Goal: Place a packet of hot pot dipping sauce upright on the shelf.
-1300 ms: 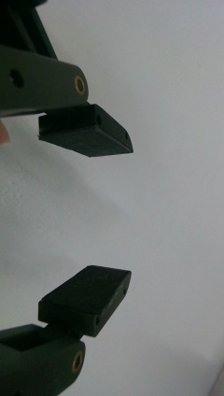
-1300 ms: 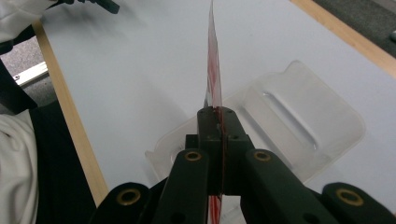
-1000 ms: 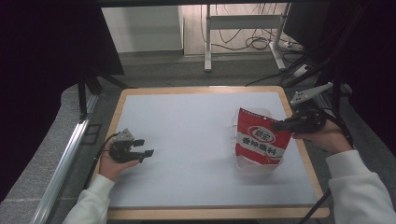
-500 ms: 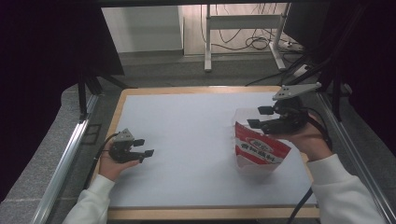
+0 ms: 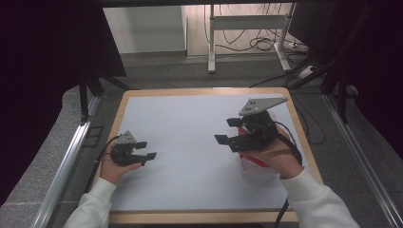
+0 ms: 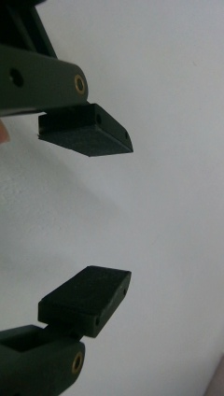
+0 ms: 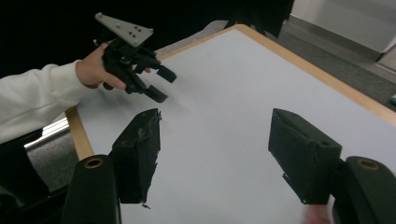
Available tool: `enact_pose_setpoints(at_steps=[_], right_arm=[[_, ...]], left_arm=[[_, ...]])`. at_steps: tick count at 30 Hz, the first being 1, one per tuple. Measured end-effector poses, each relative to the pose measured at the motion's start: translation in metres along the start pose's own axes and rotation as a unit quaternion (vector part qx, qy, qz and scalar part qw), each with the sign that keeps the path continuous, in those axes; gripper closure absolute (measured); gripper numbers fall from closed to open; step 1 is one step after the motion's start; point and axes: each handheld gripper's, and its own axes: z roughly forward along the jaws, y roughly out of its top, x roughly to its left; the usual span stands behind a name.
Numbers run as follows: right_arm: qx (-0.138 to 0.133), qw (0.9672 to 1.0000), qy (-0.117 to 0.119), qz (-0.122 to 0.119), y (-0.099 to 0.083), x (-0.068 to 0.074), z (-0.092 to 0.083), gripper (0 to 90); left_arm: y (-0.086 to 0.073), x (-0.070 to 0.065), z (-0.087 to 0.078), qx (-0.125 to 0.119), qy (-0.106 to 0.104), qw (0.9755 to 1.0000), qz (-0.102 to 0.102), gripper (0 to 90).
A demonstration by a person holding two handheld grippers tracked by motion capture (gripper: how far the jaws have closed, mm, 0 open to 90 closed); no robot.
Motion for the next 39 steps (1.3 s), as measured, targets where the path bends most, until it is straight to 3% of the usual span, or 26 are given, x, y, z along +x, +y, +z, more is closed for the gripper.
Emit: enact_pose_setpoints(at_steps=[11,22,28,39], right_arm=[[0.02,0.9994,0.029,-0.002,-0.018,0.027,0.058,30.9],[0.06,0.9974,0.038,0.013,-0.057,0.032,0.126,30.1],[0.064,0.9974,0.028,0.018,-0.067,0.027,0.135,30.1],[0.061,0.9976,0.024,0.023,-0.081,0.025,0.134,27.2]], left_arm=[[-0.001,-0.001,0.0,0.0,-0.002,1.0,0.002,33.2],[-0.002,-0.001,0.0,-0.001,-0.002,1.0,0.001,33.2],[-0.002,-0.002,0.001,0.0,-0.002,1.0,0.001,33.1],[-0.001,-0.001,0.001,-0.001,-0.003,1.0,-0.001,33.1]])
